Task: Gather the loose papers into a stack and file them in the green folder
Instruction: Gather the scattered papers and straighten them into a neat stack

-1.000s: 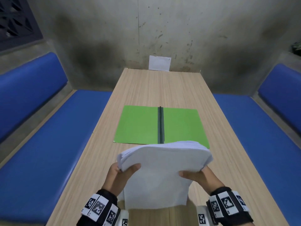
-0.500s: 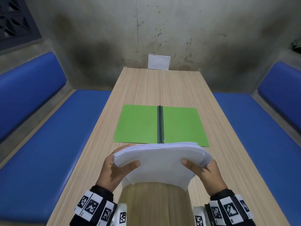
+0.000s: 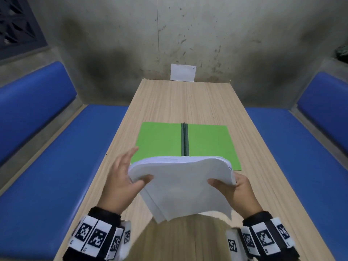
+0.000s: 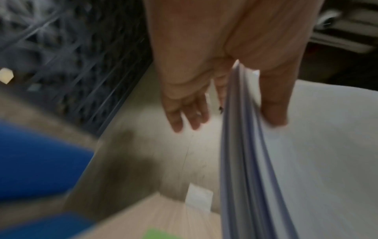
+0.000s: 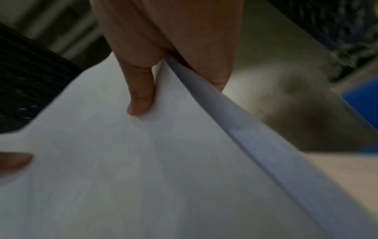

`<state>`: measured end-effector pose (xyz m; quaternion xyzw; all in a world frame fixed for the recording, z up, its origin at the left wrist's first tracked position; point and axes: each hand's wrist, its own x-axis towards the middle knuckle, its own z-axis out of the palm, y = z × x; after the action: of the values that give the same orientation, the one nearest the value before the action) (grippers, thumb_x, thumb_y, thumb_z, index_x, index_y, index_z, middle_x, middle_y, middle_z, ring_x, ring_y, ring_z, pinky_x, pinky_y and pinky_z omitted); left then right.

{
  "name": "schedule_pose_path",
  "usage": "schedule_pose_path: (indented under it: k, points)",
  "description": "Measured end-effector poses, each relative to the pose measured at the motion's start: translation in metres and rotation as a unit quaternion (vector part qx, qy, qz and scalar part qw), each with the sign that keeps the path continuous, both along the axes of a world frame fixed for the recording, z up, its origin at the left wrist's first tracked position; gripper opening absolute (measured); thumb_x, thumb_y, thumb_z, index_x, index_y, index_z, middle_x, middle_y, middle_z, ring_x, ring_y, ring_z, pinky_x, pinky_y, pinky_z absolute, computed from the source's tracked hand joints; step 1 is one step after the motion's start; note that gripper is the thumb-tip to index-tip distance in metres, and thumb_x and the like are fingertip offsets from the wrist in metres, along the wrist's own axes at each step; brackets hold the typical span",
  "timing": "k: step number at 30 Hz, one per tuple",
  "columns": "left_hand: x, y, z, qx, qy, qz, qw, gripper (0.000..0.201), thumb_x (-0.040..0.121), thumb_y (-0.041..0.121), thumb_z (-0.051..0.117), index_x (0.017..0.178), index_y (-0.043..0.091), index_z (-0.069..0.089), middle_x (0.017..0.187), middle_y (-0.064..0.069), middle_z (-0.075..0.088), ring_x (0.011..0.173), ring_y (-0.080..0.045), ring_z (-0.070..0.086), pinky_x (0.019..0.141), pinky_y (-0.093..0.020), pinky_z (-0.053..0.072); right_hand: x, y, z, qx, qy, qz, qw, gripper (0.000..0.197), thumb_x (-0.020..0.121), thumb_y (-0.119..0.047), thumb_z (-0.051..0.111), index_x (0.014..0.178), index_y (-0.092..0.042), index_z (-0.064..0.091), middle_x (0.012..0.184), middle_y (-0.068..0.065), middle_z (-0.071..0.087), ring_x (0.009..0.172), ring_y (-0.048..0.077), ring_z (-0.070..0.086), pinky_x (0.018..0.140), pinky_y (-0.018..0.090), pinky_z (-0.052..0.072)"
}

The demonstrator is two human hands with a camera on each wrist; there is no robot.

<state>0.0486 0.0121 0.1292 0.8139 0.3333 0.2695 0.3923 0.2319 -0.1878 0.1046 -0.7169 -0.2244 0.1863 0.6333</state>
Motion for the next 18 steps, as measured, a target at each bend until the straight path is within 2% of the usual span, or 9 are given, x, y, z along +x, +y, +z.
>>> schedule_pose_path:
  k: [3,5,7,8,10,11,13,16,18]
  points:
    - [0.006,-0.006,0.024,0.204,0.051,-0.032,0.977,0.086,0.069,0.037,0.075,0.14,0.039,0.026,0.146,0.007,0.029,0.136,-0.013,0.021,0.114,-0.04,0.019,-0.001,0.0,0.025,-0.062,-0.188,0.075,0.977,0.02,0.075,-0.007,0.071,0.061,-0.016,0.06,0.052,-0.01,0.049,0.049,0.004,0.038,0.049,0.022,0.028]
    - [0.014,-0.014,0.033,0.196,0.074,-0.131,0.969,0.077,0.069,0.05,0.065,0.137,0.042,0.03,0.14,0.015,0.036,0.132,-0.006,0.028,0.112,-0.033,0.022,-0.008,0.003,0.04,-0.092,-0.306,0.122,0.94,0.02,0.076,-0.008,0.061,0.068,-0.027,0.063,0.05,-0.016,0.053,0.049,0.003,0.046,0.046,0.016,0.029]
    - [0.021,-0.024,0.03,0.11,0.074,-0.222,0.966,0.039,0.075,0.044,0.061,0.114,0.04,0.058,0.107,0.025,0.057,0.101,0.005,0.049,0.091,-0.022,0.039,-0.016,0.007,0.051,-0.101,-0.342,0.146,0.923,0.025,0.072,-0.012,0.052,0.079,-0.03,0.068,0.058,-0.018,0.062,0.056,0.002,0.056,0.049,0.018,0.038]
    - [0.024,-0.026,0.026,0.057,0.063,-0.246,0.966,0.014,0.077,0.038,0.061,0.09,0.036,0.067,0.082,0.022,0.062,0.079,0.005,0.052,0.074,-0.021,0.042,-0.018,0.008,0.053,-0.099,-0.34,0.145,0.924,0.024,0.072,-0.015,0.054,0.083,-0.029,0.069,0.063,-0.016,0.066,0.06,0.005,0.059,0.051,0.021,0.041]
    - [0.025,-0.026,0.013,-0.044,0.034,-0.233,0.971,0.022,0.073,0.043,0.061,0.066,0.023,0.063,0.06,0.011,0.054,0.058,-0.002,0.047,0.059,-0.025,0.038,-0.015,0.007,0.052,-0.083,-0.289,0.119,0.946,0.014,0.072,-0.021,0.07,0.081,-0.03,0.071,0.073,-0.012,0.07,0.068,0.009,0.062,0.057,0.023,0.045]
    - [0.022,-0.025,0.009,-0.094,0.026,-0.214,0.972,0.032,0.068,0.048,0.062,0.067,0.017,0.063,0.061,0.009,0.056,0.058,-0.006,0.049,0.059,-0.027,0.039,-0.011,0.004,0.048,-0.08,-0.254,0.099,0.959,0.018,0.068,-0.024,0.078,0.081,-0.034,0.071,0.08,-0.013,0.071,0.075,0.009,0.063,0.062,0.022,0.047]
    - [0.014,-0.02,0.005,-0.188,0.0,-0.166,0.968,0.039,0.067,0.043,0.07,0.076,0.006,0.068,0.067,0.003,0.066,0.063,-0.012,0.06,0.063,-0.027,0.047,0.003,-0.006,0.035,-0.108,-0.225,0.032,0.968,0.046,0.059,-0.034,0.083,0.101,-0.038,0.063,0.099,-0.016,0.067,0.094,0.007,0.061,0.082,0.02,0.049]
    - [-0.003,-0.011,0.004,-0.27,-0.033,-0.129,0.954,0.012,0.084,0.014,0.065,0.082,0.004,0.07,0.063,0.005,0.072,0.057,-0.005,0.065,0.053,-0.015,0.048,0.026,-0.028,0.011,-0.192,-0.188,-0.081,0.96,0.1,0.05,-0.057,0.079,0.136,-0.033,0.034,0.142,-0.004,0.037,0.128,0.015,0.039,0.107,0.037,0.035]
    - [-0.014,-0.002,-0.001,-0.292,-0.054,-0.136,0.945,0.025,0.077,0.032,0.071,0.083,0.008,0.073,0.072,0.004,0.076,0.064,-0.005,0.069,0.056,-0.014,0.051,0.031,-0.039,-0.002,-0.162,-0.056,-0.084,0.982,0.117,0.047,-0.051,0.081,0.143,-0.029,0.018,0.149,-0.005,0.026,0.137,0.013,0.027,0.112,0.038,0.026]
